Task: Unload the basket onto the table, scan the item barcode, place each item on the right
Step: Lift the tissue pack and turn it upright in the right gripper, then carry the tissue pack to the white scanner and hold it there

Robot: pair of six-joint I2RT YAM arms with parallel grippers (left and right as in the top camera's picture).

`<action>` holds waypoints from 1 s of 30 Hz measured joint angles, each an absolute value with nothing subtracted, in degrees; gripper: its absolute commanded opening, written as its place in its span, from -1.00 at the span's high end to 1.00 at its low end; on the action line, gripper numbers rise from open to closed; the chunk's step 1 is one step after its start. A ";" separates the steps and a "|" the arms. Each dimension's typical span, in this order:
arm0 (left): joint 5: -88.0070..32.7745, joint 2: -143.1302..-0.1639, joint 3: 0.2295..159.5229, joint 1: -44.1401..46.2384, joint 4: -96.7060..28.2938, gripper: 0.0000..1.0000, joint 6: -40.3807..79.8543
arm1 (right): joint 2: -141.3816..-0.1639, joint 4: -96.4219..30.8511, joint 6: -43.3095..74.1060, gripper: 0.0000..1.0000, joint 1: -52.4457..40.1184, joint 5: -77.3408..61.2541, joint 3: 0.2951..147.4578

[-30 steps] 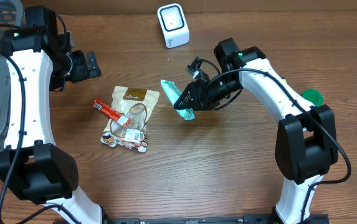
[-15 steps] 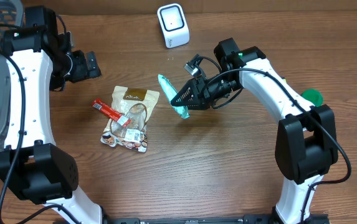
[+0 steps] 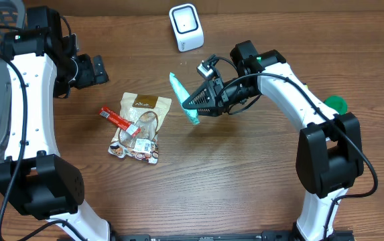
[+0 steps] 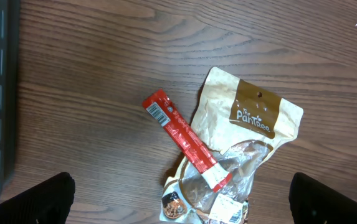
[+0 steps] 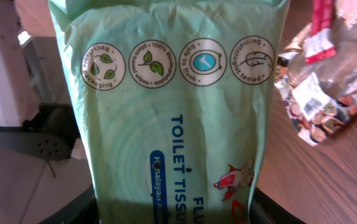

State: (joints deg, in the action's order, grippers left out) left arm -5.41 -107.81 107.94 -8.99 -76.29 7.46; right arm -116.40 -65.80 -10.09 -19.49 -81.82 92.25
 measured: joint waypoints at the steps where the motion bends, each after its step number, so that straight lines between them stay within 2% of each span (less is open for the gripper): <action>1: -5.41 -107.81 107.94 -8.99 -76.29 -0.99 7.46 | -116.40 -65.45 -10.13 -0.15 -19.49 -82.67 92.25; 18: -5.41 -107.81 107.94 -8.99 -76.29 -0.99 7.46 | -116.40 -60.82 -7.53 -0.15 -19.49 -87.29 92.25; 25: -5.41 -107.81 107.94 -8.99 -76.29 -1.00 7.46 | -116.40 -45.63 6.85 -0.14 -19.46 -87.72 92.49; 30: -5.41 -107.81 107.94 -8.99 -76.31 -1.00 7.46 | -116.40 -28.29 22.11 -0.14 -19.46 -87.94 92.62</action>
State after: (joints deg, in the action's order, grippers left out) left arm -5.41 -107.81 107.94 -8.99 -76.31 7.46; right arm -116.40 -28.29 22.11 -19.46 -87.94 92.62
